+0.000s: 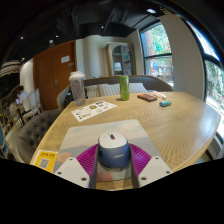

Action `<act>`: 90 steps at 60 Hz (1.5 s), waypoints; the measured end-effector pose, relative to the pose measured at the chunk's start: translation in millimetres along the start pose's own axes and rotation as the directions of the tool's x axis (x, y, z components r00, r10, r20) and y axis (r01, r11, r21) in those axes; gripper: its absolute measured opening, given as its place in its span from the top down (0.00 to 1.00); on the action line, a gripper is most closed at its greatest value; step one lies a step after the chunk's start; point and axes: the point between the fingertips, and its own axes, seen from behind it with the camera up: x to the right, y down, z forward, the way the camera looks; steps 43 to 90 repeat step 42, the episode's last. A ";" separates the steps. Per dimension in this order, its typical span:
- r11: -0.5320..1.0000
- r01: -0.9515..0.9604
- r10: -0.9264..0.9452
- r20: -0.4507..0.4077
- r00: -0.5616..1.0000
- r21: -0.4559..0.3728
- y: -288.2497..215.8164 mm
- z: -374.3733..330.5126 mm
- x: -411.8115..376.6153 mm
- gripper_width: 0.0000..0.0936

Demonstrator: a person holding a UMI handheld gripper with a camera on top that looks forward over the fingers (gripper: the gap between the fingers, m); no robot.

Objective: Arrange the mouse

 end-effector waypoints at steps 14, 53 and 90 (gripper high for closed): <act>0.996 0.089 -0.089 -0.002 0.996 -0.022 -0.2 3.2 2.6 0.26; 0.987 0.162 -0.163 0.067 0.984 0.019 6.4 -125.4 93.1 0.09; 0.987 0.162 -0.163 0.067 0.984 0.019 6.4 -125.4 93.1 0.09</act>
